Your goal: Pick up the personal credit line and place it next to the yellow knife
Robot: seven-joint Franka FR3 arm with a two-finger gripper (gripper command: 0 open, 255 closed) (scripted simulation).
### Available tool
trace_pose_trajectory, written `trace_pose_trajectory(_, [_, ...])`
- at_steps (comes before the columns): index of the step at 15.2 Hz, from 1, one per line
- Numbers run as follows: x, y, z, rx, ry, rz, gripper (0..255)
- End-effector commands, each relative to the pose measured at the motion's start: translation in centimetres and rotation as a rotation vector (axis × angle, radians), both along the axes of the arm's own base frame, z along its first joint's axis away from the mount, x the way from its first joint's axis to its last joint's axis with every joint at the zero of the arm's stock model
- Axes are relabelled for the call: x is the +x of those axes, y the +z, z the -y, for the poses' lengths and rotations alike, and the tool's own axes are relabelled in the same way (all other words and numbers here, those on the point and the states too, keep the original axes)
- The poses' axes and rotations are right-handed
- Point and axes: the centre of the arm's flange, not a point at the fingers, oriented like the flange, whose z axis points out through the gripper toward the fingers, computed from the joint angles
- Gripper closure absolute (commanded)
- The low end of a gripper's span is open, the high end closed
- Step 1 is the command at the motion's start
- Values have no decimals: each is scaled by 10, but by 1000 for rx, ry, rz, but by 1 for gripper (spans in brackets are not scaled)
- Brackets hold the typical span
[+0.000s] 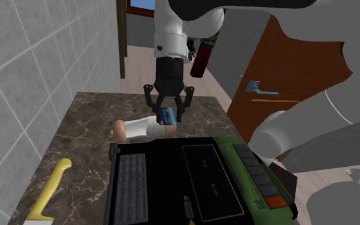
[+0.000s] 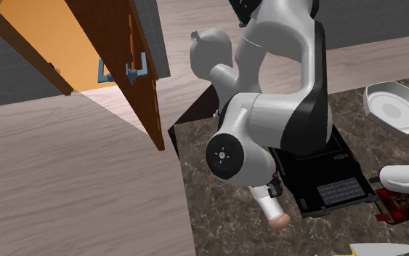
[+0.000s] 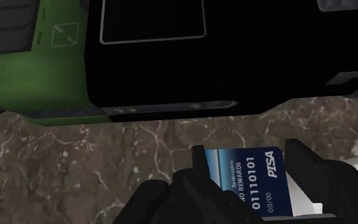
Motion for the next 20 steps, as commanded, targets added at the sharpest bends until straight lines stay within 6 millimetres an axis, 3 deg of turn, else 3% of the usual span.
trace_pose_trajectory(1, [17,1,-22,2,-1,0,255])
trace_pose_trajectory(15, [123,2,-173,2,-1,0,255])
trace_pose_trajectory(20, [127,-19,-179,2,-1,0,255])
